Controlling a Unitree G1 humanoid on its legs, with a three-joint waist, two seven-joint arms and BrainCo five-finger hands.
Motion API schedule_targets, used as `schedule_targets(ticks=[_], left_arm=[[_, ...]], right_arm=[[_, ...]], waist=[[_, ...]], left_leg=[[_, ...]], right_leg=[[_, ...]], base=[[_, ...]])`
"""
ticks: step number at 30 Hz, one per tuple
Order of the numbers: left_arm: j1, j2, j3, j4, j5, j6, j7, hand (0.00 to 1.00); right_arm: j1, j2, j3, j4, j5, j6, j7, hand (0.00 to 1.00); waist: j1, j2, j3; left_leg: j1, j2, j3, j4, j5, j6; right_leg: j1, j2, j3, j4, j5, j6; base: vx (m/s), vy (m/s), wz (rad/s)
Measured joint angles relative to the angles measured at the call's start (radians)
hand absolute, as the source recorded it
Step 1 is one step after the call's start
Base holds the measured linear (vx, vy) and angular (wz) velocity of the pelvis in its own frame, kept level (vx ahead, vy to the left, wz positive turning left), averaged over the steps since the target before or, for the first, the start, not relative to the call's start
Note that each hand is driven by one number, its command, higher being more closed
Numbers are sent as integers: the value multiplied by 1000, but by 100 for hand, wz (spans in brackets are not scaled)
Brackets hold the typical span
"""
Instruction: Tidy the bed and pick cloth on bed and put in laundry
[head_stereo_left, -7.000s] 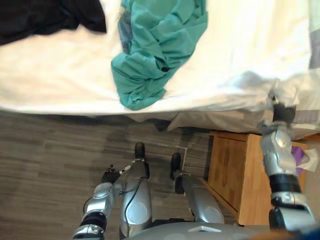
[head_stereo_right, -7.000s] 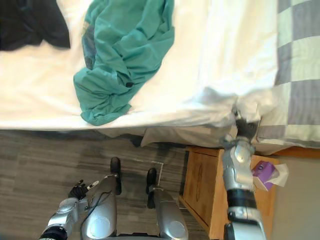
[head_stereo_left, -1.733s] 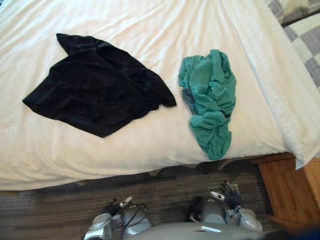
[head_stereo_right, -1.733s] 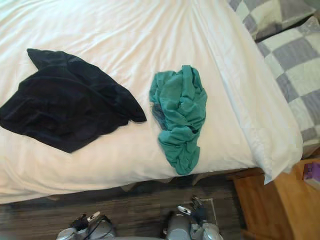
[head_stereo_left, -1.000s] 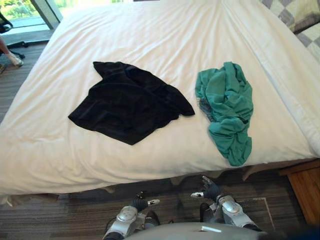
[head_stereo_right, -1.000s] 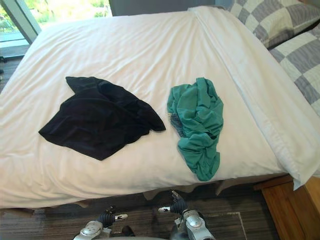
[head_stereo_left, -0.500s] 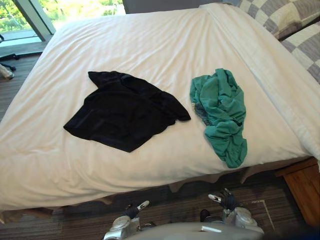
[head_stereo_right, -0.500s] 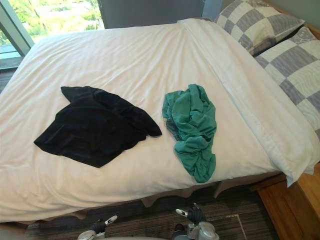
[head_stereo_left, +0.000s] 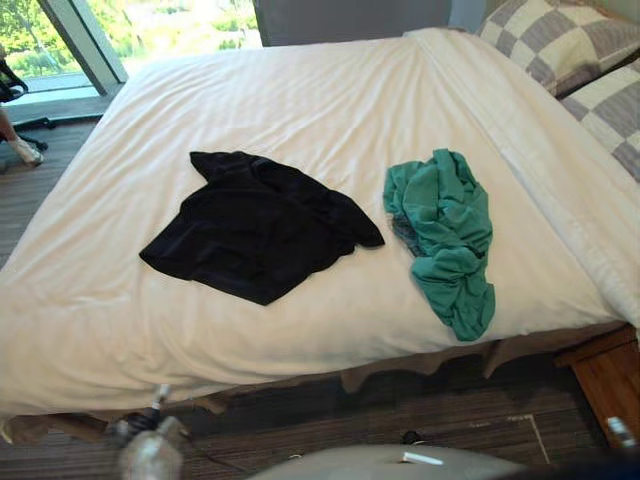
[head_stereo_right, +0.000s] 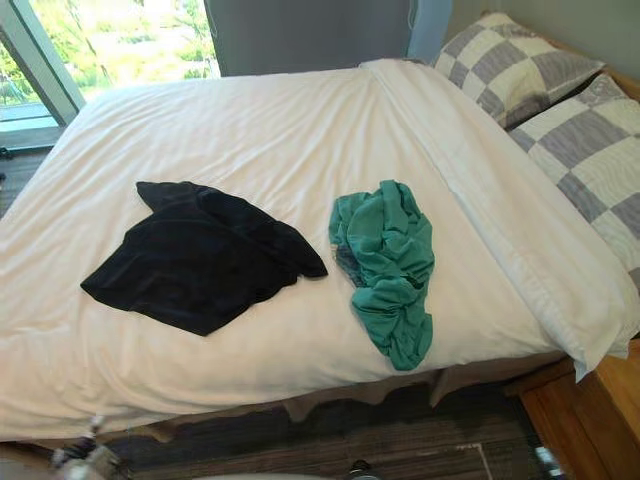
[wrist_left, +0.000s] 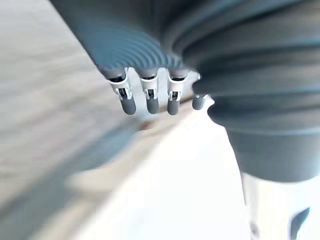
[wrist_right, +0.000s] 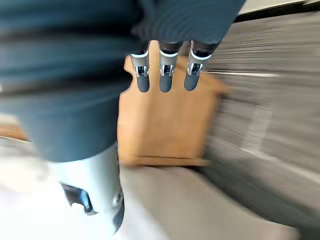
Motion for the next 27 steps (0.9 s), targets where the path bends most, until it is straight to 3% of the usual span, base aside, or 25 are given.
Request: schedule_targets(ticks=[2, 9, 11, 14, 16, 19, 22, 27], left_arm=[[-16, 50, 49, -15, 0, -15, -16, 0], [-27, 232, 124, -96, 3, -90, -178, 0], [-33, 263, 137, -163, 69, -173, -198, 0], [-17, 240, 129, -320, 125, -256, -199, 0], [-36, 267, 139, -369, 158, -231, -220, 0], [-121, 362, 116, -257, 160, -216, -310, 0], [-237, 414, 4, -188, 214, -198, -360, 0], [-345, 389, -229, -181, 399, -145, -361, 0]], right_arm=[[0, -30, -31, -52, -33, -16, 2, 0], [-13, -141, -44, -263, -166, -37, 16, 0], [-41, -153, -28, -354, -211, -39, 41, 0], [-66, -153, 47, -464, -239, -22, 62, 0], [-79, -155, 117, -580, -254, 18, 95, 0], [-127, -164, 241, -597, -270, 38, 146, 0], [-167, -161, 388, -600, -332, 39, 185, 0], [-199, -140, 556, -680, -402, 60, 212, 0]], waist=[[-1, -4, -3], [4, -26, -27], [8, -35, -35], [8, -41, -38], [1, -32, -38], [4, -26, -35], [-1, -12, -38], [-45, -13, -16]], left_leg=[[-7, 0, -7, -1, 4, 0], [-7, 2, -12, 4, 4, 0], [-7, 2, -12, 4, 4, 1], [-7, 0, -13, 4, 3, 2], [-6, -1, -3, 6, 3, 2], [10, 4, 27, 9, -3, -2], [10, 3, 53, 21, -11, 1], [6, 3, 54, 22, -14, 5]], right_leg=[[-6, 1, -3, 1, 2, 0], [-5, 6, -5, 2, 2, -1], [-5, 5, -5, 2, 2, -1], [-6, 4, -1, 2, 2, -1], [-15, 6, 17, 2, 4, -3], [-27, 11, 62, 6, 10, -4], [-49, 10, 101, 9, 24, -3], [-79, 15, 151, 2, 49, -6]], base=[[-37, -43, 8], [8, -25, 1], [-15, -16, 0], [-37, -29, -2], [-45, -28, -19], [-60, -29, -44], [-63, -12, -44], [-61, -34, -29]])
